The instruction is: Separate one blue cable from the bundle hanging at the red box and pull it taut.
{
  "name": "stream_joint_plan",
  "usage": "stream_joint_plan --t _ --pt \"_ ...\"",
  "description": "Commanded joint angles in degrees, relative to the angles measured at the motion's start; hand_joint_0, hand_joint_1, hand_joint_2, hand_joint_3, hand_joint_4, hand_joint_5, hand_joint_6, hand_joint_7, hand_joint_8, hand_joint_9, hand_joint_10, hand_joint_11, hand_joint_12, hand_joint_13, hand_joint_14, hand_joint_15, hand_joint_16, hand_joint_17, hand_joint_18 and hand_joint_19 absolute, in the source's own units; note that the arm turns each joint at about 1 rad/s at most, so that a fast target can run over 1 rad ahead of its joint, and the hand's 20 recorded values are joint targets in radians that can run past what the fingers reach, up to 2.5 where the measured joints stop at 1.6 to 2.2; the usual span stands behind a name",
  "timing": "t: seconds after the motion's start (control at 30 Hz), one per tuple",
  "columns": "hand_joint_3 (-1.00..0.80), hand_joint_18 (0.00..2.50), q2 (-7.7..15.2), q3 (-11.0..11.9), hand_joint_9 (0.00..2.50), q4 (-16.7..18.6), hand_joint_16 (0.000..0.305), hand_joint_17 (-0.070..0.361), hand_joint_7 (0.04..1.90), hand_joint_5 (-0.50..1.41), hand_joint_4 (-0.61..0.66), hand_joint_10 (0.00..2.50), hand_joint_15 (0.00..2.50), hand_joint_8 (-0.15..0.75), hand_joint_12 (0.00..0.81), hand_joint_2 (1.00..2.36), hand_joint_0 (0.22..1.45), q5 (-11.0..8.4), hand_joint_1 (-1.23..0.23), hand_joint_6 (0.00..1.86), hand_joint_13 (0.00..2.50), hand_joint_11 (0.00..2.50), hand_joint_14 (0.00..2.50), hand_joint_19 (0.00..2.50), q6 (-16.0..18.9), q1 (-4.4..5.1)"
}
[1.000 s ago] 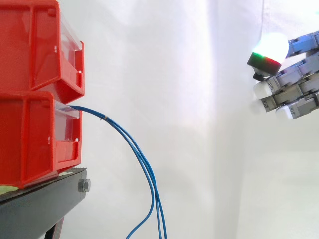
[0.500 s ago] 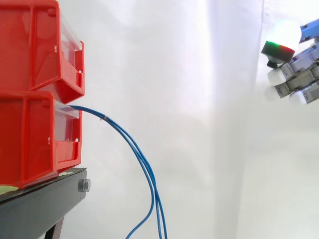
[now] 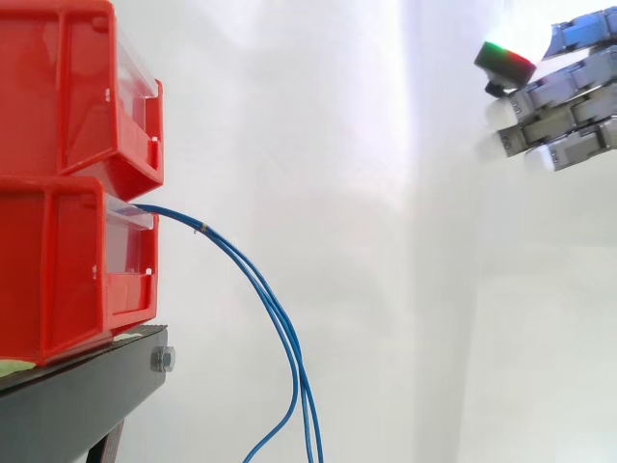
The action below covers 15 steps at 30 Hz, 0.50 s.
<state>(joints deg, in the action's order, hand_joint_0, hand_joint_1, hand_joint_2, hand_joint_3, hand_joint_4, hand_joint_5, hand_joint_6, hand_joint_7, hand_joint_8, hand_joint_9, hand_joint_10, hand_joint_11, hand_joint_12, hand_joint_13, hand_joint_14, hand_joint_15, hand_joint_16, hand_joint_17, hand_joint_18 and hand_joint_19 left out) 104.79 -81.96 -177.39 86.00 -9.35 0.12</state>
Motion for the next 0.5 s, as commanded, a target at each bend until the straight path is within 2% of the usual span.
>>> stream_joint_plan --t 0.0,0.47 --pt "-0.50 0.16 0.8 0.0 0.30 0.5 0.044 0.099 0.78 -0.23 0.22 0.00 0.00 0.290 0.329 1.00 0.56 -0.57 -0.57 0.50 0.05 0.08 0.00 0.21 0.1 -0.20" --pt "-0.50 0.16 1.9 0.0 0.30 1.4 0.044 0.100 0.78 -0.23 0.22 0.00 0.00 0.290 0.332 1.00 0.56 -1.71 -0.57 0.50 0.06 0.08 0.00 0.21 0.4 -0.20"
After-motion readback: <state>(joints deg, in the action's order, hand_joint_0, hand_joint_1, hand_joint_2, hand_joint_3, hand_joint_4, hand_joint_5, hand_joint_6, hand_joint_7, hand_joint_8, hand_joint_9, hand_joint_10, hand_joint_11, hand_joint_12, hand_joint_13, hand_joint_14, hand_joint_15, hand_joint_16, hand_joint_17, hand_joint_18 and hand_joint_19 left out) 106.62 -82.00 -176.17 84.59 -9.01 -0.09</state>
